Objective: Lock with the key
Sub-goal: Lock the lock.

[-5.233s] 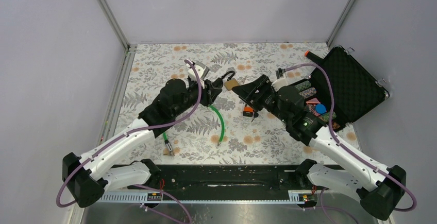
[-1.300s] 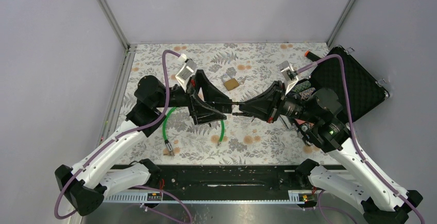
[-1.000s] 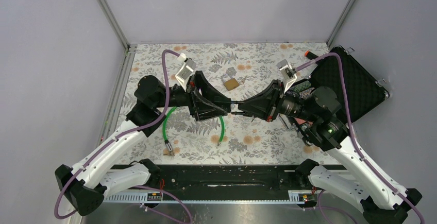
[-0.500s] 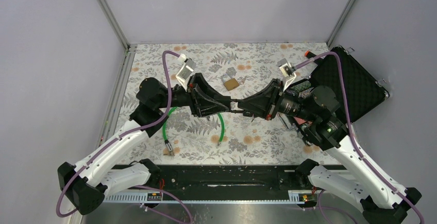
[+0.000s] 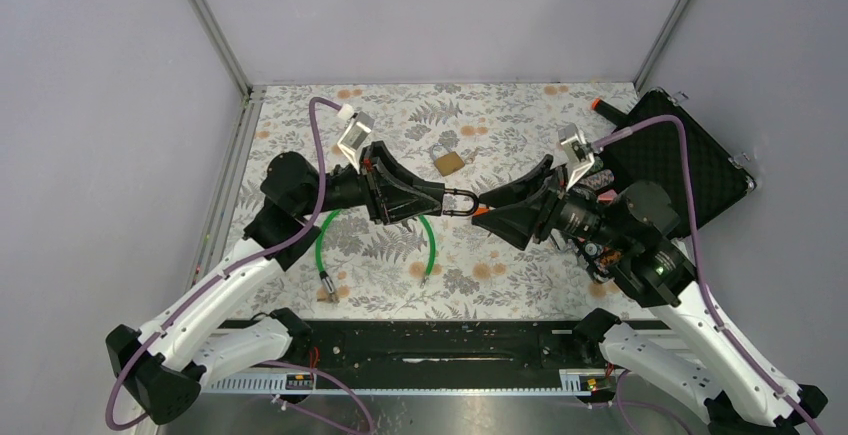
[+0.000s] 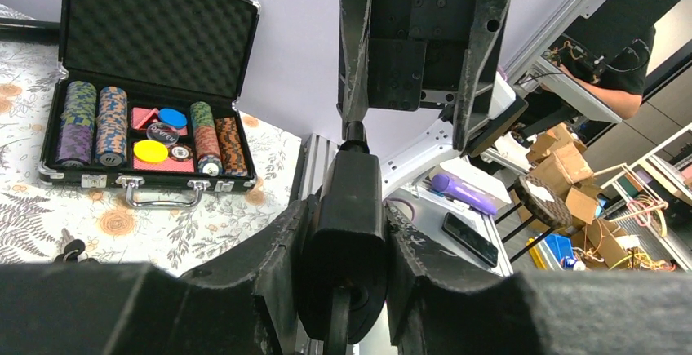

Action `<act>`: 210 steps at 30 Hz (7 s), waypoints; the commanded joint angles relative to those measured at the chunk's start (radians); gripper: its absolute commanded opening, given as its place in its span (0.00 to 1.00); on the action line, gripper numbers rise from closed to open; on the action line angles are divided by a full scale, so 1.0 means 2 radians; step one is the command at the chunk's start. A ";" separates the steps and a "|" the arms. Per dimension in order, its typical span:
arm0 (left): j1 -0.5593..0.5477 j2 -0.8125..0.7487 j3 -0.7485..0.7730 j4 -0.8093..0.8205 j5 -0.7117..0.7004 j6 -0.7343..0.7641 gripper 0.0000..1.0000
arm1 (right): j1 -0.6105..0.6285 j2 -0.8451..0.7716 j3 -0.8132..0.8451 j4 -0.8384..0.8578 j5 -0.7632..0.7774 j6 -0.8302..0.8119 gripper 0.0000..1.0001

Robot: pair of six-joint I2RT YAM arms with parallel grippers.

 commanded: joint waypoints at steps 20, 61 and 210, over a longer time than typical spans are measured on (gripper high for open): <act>0.004 -0.004 0.013 0.085 0.007 -0.079 0.00 | 0.000 0.060 0.026 0.039 0.005 0.004 0.00; -0.021 0.057 -0.032 0.096 -0.018 -0.090 0.00 | 0.067 0.176 0.042 0.116 0.005 0.026 0.00; 0.085 0.068 -0.036 0.015 0.128 0.069 0.99 | 0.027 0.148 0.154 -0.220 0.027 -0.202 0.00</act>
